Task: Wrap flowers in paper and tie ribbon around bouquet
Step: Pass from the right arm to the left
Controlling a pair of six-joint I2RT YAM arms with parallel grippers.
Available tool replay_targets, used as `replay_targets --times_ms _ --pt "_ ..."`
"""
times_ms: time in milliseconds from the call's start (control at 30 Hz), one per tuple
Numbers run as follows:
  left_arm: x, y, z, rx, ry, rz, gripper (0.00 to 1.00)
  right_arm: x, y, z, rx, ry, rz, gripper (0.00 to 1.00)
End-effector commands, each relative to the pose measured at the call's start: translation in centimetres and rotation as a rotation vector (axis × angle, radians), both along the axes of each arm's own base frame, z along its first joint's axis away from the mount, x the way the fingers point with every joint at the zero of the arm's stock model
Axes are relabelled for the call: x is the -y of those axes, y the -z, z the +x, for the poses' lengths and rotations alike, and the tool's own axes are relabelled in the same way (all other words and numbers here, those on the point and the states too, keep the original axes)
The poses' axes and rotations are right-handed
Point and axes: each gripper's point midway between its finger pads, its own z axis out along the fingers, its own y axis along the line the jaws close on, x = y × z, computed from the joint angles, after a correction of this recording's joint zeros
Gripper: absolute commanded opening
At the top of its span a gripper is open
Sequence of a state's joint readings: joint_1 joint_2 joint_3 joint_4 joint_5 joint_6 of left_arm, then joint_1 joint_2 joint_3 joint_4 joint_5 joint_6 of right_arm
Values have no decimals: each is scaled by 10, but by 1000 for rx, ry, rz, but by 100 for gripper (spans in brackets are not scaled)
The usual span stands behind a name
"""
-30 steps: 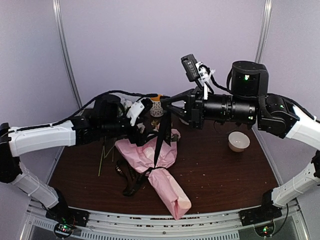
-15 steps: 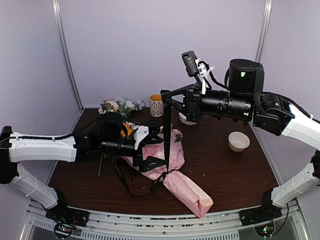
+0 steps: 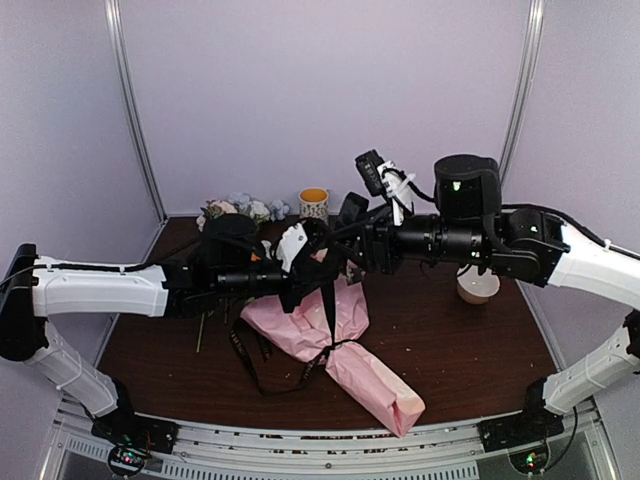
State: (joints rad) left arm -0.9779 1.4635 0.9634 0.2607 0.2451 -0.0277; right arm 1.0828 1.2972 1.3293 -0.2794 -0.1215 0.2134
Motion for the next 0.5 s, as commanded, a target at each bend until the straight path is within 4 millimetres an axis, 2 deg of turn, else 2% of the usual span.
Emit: replay_targets --times_ms 0,33,100,200,267,367,467 --pt "-25 -26 36 21 -175 -72 0 34 110 -1 -90 97 -300 60" --pt "-30 -25 42 15 -195 -68 0 38 134 -8 -111 90 -340 63" --pt "-37 -23 50 4 -220 -64 0 41 165 -20 -131 69 -376 71" --pt "-43 -26 56 7 -241 -61 0 38 208 -40 -166 13 -431 71" --pt "-46 -30 61 19 -261 -56 0 33 233 -52 -193 -32 -469 65" --pt "-47 -37 64 30 -263 -58 0 26 266 -58 -226 -61 -522 46" --pt "-43 -40 62 30 -237 -66 0 11 288 -61 -246 -98 -556 43"
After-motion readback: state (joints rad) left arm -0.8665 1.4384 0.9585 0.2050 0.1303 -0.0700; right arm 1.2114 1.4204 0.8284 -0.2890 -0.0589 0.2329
